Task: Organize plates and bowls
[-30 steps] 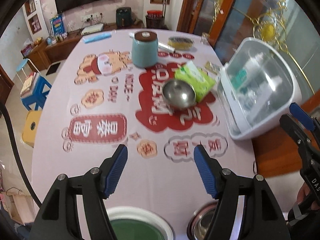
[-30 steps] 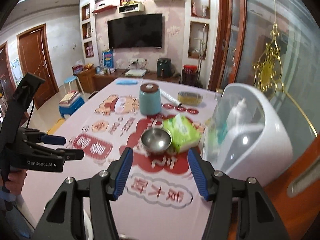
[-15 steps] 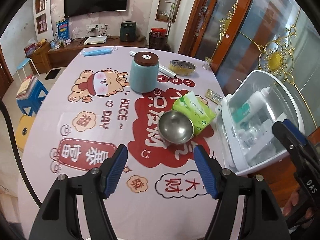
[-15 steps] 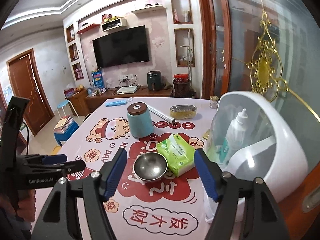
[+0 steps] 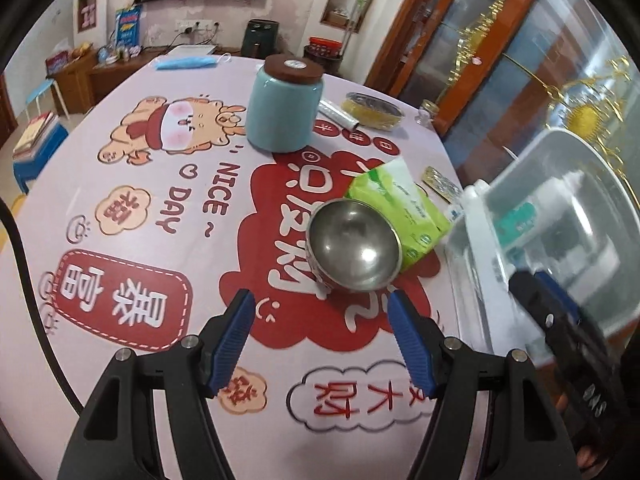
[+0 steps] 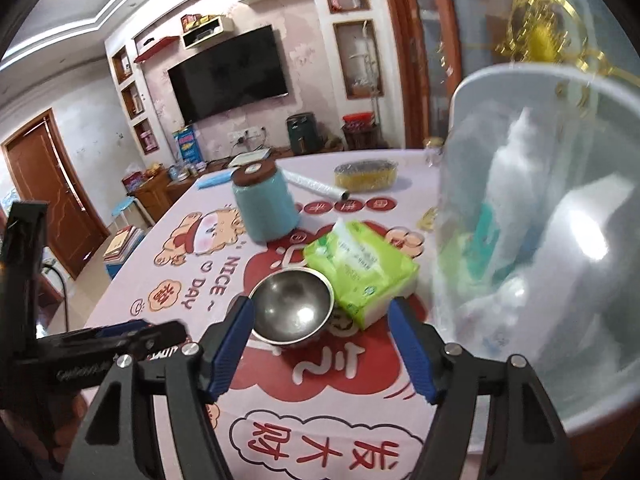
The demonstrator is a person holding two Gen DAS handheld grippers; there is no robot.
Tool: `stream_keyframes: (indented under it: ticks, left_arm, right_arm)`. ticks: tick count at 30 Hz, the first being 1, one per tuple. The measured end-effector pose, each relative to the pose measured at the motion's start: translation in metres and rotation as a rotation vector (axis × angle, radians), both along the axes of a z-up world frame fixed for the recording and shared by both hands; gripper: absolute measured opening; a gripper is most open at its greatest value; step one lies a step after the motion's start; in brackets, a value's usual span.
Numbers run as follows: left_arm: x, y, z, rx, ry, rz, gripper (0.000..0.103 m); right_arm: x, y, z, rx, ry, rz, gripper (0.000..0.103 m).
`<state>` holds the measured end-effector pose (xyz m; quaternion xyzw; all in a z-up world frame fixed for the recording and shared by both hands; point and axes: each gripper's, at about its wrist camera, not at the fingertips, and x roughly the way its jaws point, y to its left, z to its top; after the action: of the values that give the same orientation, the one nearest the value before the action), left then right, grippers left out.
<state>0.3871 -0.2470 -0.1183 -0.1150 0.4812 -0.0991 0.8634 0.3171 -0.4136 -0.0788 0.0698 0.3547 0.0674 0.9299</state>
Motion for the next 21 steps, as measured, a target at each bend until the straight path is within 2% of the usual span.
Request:
stream_keyframes:
  ticks: [5,13,21]
  left_arm:
    - [0.017,0.0,-0.026,-0.05,-0.003,0.035,0.067]
    - [0.042,-0.012,-0.069,-0.065,0.038,0.043,0.067]
    - [0.062,-0.021,-0.1,-0.053,0.074,0.041,0.066]
  right_arm:
    - [0.014,0.0,-0.03,0.021,0.03,-0.016,0.07]
    - [0.04,-0.002,-0.074,0.093,0.086,-0.056,0.07]
    - [0.052,0.002,-0.099,0.119,0.109,-0.04,0.067]
